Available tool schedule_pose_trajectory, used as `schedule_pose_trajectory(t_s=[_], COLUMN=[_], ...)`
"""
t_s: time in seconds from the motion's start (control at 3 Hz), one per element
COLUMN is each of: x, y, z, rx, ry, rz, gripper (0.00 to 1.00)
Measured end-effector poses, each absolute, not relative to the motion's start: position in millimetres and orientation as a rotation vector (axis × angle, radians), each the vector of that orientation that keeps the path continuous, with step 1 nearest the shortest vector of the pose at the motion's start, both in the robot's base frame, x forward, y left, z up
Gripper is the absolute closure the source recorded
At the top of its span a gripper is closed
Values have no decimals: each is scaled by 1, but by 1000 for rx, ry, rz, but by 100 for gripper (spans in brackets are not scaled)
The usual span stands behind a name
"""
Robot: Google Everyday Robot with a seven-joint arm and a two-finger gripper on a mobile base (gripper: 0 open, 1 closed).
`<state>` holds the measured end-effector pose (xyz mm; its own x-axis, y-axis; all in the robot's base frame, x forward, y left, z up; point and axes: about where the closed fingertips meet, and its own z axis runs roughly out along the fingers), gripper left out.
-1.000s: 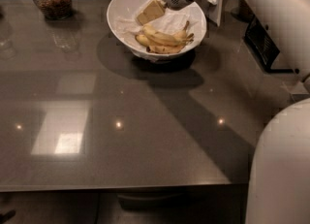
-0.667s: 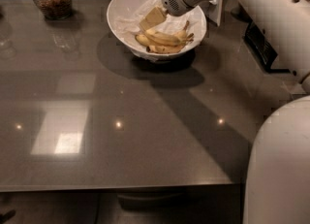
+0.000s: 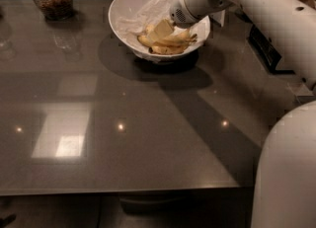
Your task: Pick banana from white bowl
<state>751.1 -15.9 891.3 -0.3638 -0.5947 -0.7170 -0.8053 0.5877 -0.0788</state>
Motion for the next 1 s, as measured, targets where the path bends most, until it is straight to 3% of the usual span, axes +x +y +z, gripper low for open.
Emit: schedule_pose_trajectory(t_s=[0.33,0.67,1.0], x=[747,744,743], y=[-24,-29,-30], z=[879,870,868], rx=[-1091,-1090,-1090], ry=[2137,2166,2175], rz=[365,356,351], gripper=[37,51,72])
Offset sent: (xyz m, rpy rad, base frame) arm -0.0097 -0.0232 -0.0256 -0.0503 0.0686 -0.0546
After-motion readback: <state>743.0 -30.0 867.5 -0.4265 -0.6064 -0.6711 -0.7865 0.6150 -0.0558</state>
